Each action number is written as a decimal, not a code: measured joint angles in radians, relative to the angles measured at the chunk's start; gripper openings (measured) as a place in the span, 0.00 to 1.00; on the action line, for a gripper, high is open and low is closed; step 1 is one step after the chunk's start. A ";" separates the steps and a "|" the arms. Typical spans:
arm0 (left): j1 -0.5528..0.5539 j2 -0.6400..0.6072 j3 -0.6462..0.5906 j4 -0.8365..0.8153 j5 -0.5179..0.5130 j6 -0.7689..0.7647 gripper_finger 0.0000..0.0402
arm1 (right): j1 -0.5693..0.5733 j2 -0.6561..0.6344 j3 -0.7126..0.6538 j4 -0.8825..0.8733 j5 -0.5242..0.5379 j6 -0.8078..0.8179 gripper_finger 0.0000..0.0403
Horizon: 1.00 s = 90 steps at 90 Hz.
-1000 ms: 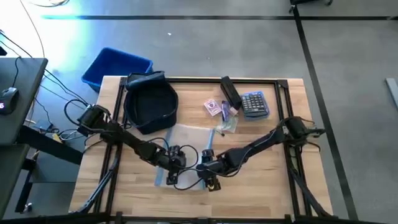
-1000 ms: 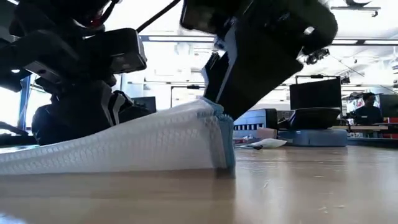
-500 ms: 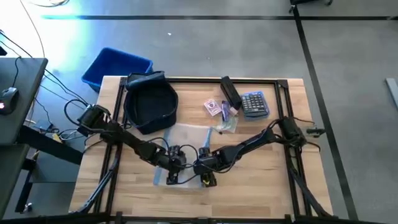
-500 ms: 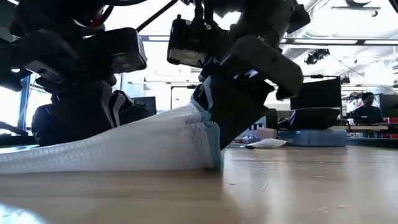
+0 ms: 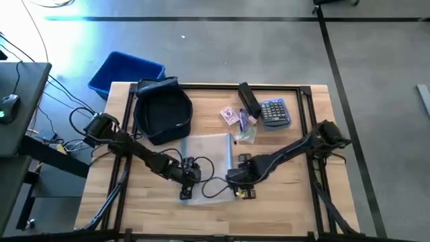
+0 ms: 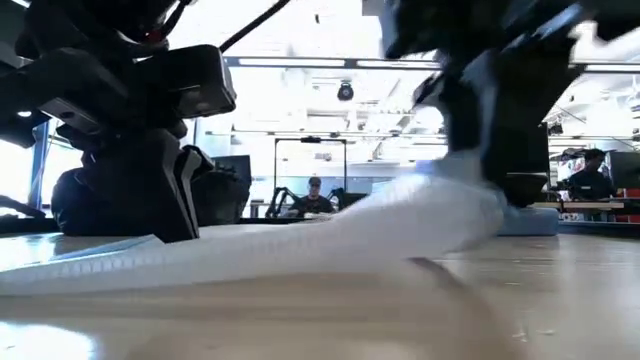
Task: Unpack backpack
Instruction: Remove the blue charger adapter from the white zip bag
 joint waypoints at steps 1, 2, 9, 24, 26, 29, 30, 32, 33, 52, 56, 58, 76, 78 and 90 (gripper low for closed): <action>0.000 0.000 0.000 0.000 0.000 0.000 0.00 | 0.004 -0.005 0.000 -0.009 0.011 0.007 0.40; 0.000 0.000 0.000 0.000 0.000 0.000 0.00 | 0.008 -0.011 0.000 -0.019 0.025 0.016 0.40; 0.000 0.000 0.000 0.001 0.000 0.000 0.00 | 0.033 -0.054 0.000 -0.093 0.131 0.064 0.40; 0.000 0.000 0.000 0.002 0.000 0.000 0.00 | 0.029 -0.112 -0.015 -0.111 0.382 0.043 0.40; 0.000 0.000 0.000 0.003 0.000 0.000 0.00 | 0.018 -0.118 -0.028 -0.084 0.409 0.018 0.40; 0.000 0.000 0.000 0.003 0.000 0.000 0.00 | -0.004 -0.126 -0.050 -0.035 0.447 -0.024 0.40; 0.000 0.000 0.000 0.003 0.000 0.000 0.00 | -0.013 -0.130 -0.060 -0.014 0.457 -0.037 0.40; 0.000 0.000 0.000 0.003 0.000 0.000 0.00 | -0.033 -0.136 -0.080 0.029 0.472 -0.063 0.40; 0.000 0.000 0.000 0.003 0.000 0.000 0.00 | -0.045 -0.138 -0.090 0.053 0.478 -0.077 0.40; 0.000 0.000 0.000 0.007 0.001 0.000 0.00 | -0.374 -0.149 -0.290 0.498 0.414 -0.262 0.40; 0.000 0.000 0.000 0.007 0.001 0.000 0.00 | -0.450 -0.148 -0.321 0.577 0.366 -0.273 0.40; 0.000 0.000 0.000 0.007 0.000 0.000 0.00 | -0.487 -0.149 -0.335 0.610 0.345 -0.272 0.40; 0.002 0.000 0.000 0.008 -0.001 0.008 0.00 | -0.712 -0.134 -0.404 0.869 0.186 -0.220 0.49; 0.002 0.000 0.000 0.008 -0.001 0.008 0.00 | -0.725 -0.129 -0.410 0.893 0.171 -0.218 0.49; 0.002 0.000 0.000 0.009 -0.008 0.008 0.00 | -0.769 -0.088 -0.407 0.952 0.116 -0.184 0.48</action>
